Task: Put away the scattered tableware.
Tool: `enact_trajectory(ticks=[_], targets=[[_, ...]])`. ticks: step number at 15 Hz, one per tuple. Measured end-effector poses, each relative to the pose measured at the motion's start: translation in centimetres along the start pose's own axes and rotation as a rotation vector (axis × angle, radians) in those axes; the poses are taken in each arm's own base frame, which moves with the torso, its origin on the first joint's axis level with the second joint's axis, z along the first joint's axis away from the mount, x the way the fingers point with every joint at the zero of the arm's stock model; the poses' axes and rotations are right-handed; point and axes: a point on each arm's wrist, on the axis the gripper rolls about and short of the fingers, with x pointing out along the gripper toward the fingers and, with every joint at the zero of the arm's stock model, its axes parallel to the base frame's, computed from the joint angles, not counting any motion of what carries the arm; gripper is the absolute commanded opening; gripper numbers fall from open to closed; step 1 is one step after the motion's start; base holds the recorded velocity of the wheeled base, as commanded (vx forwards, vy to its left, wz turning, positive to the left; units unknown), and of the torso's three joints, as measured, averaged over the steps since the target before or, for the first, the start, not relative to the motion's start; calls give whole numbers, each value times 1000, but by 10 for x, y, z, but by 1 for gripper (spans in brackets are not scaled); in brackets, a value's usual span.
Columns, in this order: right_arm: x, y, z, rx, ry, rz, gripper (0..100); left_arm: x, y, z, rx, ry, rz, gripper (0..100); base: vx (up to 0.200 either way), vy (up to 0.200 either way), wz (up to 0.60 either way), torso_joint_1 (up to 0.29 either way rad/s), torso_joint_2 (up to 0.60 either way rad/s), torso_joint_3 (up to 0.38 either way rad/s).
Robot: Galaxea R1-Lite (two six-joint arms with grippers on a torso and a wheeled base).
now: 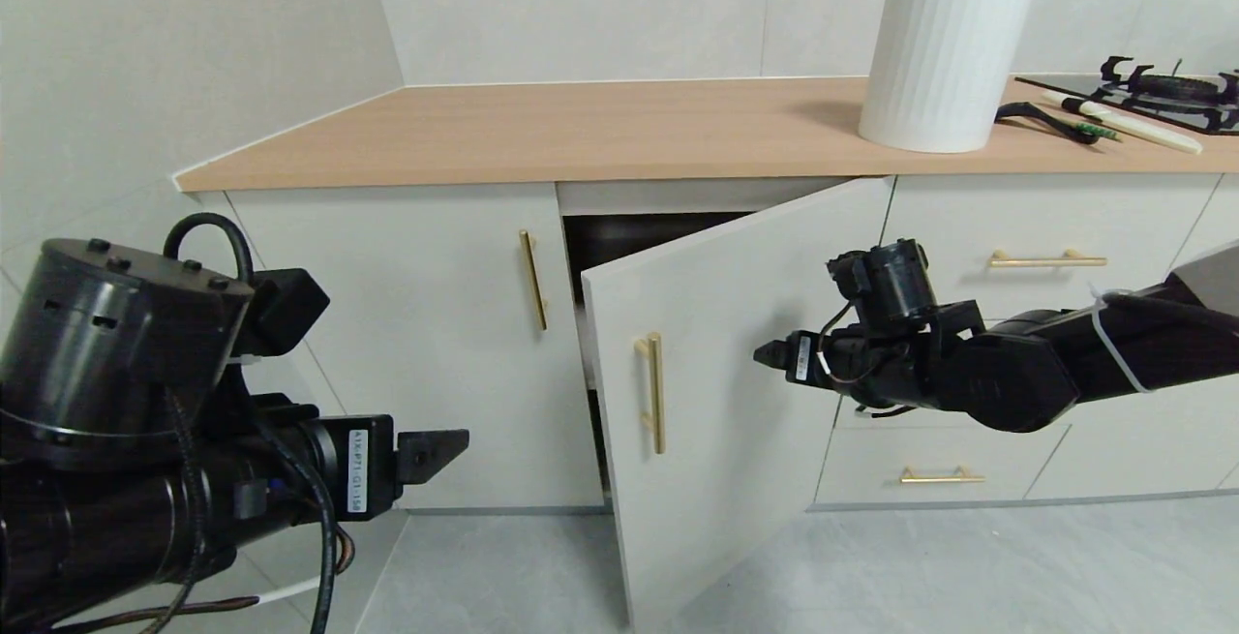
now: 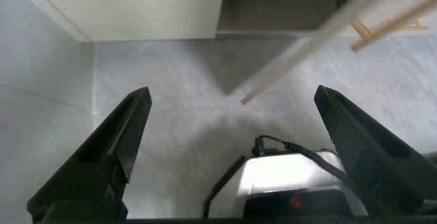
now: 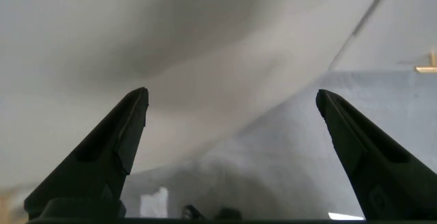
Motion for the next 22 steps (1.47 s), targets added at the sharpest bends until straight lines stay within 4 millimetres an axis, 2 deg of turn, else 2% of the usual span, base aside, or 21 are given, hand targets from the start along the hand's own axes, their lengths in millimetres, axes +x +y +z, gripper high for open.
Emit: enact_trajectory(ticks=[8,15,22], targets=[[9,12,17,194,-79,54,100,1,0,0,1,3,3,100,0,0,0,0,0,0],[43,14,33,350,-186,14,100,1,0,0,2,4,4,100,0,0,0,0,0,0],[78,-2,38,389,-268,-92,100,2,0,-1,2,5,5,100,0,0,0,0,0,0]])
